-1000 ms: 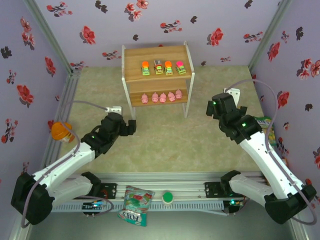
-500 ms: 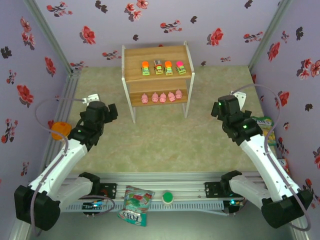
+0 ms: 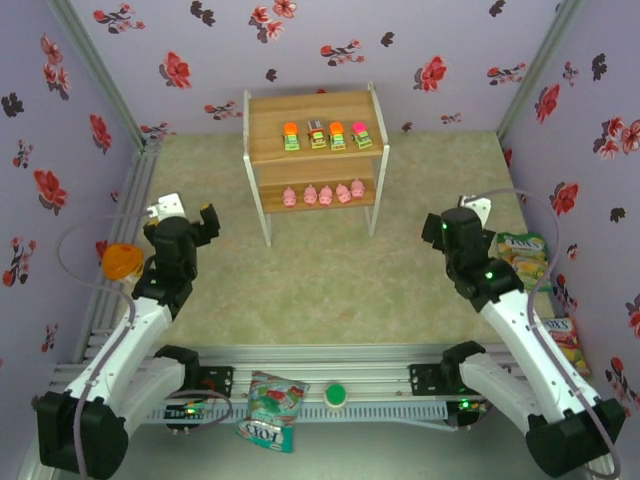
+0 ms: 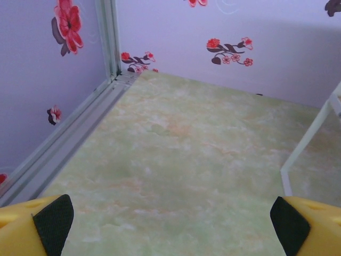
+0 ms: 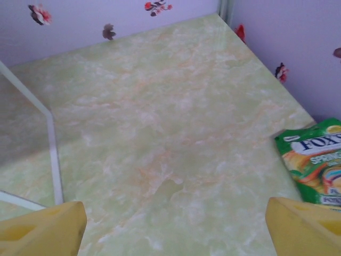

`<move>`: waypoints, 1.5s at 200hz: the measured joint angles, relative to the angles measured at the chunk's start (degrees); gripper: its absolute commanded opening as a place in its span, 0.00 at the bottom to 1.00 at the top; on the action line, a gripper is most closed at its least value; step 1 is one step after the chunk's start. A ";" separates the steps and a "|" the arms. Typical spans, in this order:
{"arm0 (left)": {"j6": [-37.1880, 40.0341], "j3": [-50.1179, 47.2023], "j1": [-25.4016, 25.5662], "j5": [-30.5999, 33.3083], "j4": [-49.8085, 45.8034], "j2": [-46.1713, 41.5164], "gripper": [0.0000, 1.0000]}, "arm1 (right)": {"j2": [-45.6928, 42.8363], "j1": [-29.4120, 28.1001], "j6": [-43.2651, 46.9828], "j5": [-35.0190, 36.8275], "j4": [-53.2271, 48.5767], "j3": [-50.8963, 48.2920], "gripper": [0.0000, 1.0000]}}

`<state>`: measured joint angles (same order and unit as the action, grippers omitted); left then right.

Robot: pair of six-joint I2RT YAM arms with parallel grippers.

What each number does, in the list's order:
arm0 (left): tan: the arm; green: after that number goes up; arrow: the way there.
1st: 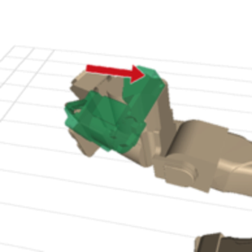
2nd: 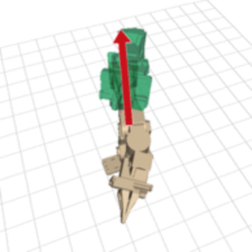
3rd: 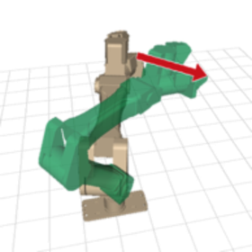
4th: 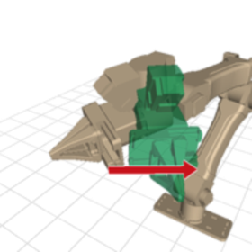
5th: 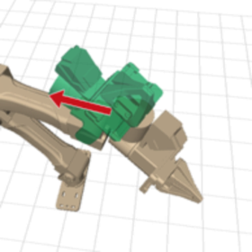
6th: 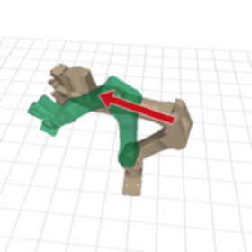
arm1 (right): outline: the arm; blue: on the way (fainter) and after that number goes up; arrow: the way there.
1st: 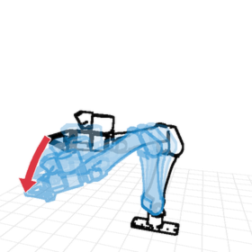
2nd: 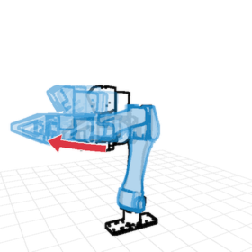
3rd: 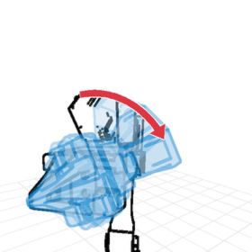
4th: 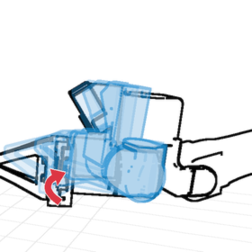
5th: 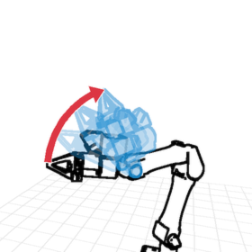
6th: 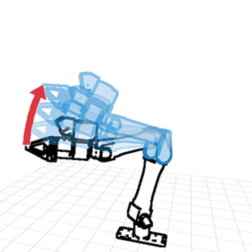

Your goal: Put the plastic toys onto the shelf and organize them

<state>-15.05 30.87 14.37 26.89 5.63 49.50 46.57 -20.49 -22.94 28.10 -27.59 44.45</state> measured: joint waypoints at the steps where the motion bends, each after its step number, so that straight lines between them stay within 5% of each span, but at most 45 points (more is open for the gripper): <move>1: 0.24 -0.26 -0.24 -0.11 0.46 0.02 1.00 | -0.13 0.00 0.00 -0.04 0.17 -0.13 0.88; 112: 8.15 -11.65 -15.91 -16.06 23.10 5.73 1.00 | 4.61 0.11 3.37 -0.98 13.46 -4.11 0.94; 300: 11.87 -14.19 -16.31 -26.99 44.63 30.49 1.00 | 4.52 2.73 9.09 -1.57 28.09 -13.38 0.94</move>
<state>-3.18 16.69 -1.93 -0.10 50.26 79.99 51.09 -17.76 -13.85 26.52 0.49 31.07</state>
